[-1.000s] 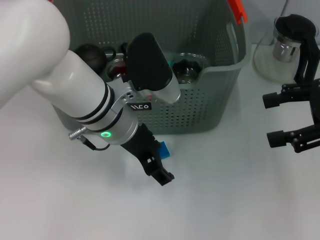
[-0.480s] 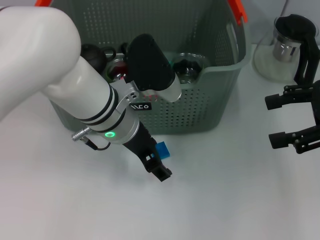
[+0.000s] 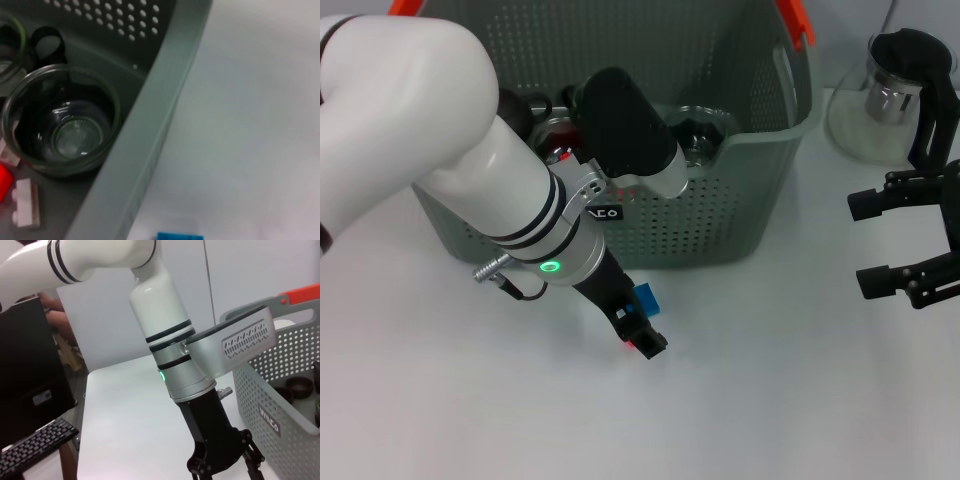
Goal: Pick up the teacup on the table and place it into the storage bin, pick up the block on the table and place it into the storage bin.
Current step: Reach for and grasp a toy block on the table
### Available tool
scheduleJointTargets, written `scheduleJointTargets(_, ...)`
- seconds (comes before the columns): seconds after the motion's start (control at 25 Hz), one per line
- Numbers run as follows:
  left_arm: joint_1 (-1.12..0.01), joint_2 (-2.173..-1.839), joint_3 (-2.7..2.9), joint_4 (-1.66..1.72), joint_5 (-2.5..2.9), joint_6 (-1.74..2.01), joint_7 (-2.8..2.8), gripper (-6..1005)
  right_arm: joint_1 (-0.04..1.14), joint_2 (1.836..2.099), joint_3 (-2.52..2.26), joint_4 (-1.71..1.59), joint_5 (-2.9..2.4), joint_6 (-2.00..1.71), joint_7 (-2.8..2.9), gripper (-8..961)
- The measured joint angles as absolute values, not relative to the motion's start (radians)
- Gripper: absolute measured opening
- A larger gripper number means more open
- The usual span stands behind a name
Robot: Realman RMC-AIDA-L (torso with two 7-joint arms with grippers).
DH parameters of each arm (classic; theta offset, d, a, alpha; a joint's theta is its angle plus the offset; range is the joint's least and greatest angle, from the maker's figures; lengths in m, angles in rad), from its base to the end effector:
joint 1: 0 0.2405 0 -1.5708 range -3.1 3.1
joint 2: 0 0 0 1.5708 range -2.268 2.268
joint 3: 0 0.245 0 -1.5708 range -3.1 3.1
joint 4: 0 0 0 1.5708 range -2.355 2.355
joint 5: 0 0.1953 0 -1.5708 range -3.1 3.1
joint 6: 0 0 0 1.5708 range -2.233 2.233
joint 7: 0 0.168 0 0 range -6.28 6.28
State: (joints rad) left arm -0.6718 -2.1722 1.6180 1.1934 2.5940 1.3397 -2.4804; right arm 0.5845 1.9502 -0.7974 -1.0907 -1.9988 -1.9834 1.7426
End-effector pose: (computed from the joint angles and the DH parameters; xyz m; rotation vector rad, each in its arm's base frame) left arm -0.1557 0.3304 -0.0969 -2.7713 -0.5864 0.5364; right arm 0.1795 0.3081 0.0683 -3.0697 0.3975 0.4693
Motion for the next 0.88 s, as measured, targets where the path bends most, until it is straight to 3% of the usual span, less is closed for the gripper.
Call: scheduleJointTargets(0.88, -0.689, -2.172, 1.623, 1.114, 2.617, 1.279, -2.578, 872, 0.578, 1.951, -0.799, -1.082, -2.007, -1.981, 1.733, 944)
